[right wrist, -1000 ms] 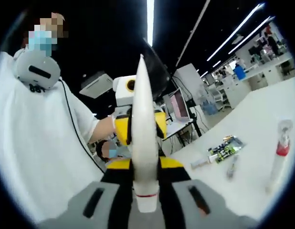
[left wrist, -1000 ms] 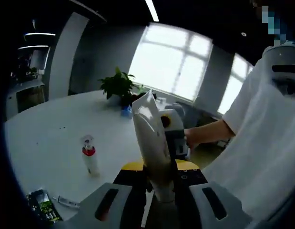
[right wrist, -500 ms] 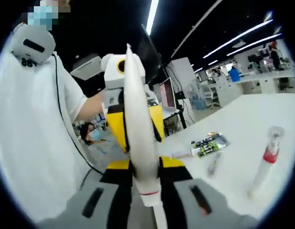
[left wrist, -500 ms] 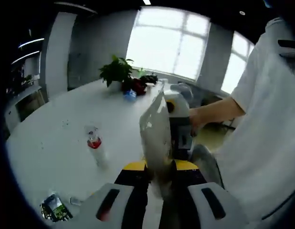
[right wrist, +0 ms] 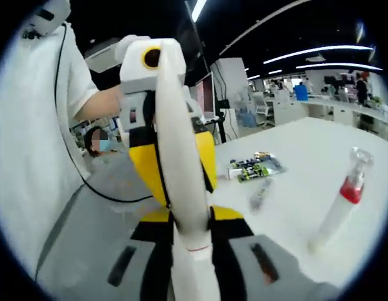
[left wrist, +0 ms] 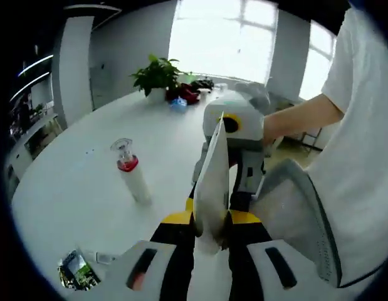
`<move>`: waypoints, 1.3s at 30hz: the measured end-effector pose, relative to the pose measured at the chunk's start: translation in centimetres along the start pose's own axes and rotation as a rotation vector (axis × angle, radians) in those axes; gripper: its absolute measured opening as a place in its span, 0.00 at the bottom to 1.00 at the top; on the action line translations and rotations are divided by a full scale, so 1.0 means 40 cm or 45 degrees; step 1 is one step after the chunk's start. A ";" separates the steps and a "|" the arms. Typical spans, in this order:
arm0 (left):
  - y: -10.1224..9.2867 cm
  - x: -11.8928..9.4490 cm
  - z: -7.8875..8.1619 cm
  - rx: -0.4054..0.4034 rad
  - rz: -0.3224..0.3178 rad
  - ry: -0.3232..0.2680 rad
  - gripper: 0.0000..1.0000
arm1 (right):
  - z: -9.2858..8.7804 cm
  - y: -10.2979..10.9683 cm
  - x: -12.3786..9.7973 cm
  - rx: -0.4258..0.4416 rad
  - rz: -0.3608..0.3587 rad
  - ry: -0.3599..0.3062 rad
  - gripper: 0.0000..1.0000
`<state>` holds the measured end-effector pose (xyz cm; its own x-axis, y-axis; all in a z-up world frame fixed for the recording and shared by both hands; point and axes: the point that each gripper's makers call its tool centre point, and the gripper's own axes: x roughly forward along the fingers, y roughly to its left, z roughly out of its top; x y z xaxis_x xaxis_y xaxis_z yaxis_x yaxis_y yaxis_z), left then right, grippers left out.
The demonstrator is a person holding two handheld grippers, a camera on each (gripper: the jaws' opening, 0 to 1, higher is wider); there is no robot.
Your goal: Arrange the skincare products in the storage area until every visible bottle or jar stands upright without overlapping.
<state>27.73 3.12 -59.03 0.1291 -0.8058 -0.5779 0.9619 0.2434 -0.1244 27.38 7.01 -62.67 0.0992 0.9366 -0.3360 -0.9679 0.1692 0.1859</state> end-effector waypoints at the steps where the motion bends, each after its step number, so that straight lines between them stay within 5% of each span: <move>1: 0.004 0.004 -0.007 -0.003 0.003 0.001 0.16 | -0.012 -0.005 0.005 -0.002 -0.005 0.017 0.22; 17: 0.021 0.066 -0.105 -0.031 0.044 0.036 0.16 | -0.124 -0.030 0.045 -0.039 -0.032 0.169 0.22; 39: 0.041 0.087 -0.127 0.021 0.039 0.057 0.16 | -0.149 -0.049 0.048 -0.001 -0.084 0.189 0.24</move>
<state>28.53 3.49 -65.35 0.1482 -0.7732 -0.6166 0.9616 0.2583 -0.0927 28.08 6.66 -69.18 0.1274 0.8677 -0.4805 -0.9606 0.2285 0.1580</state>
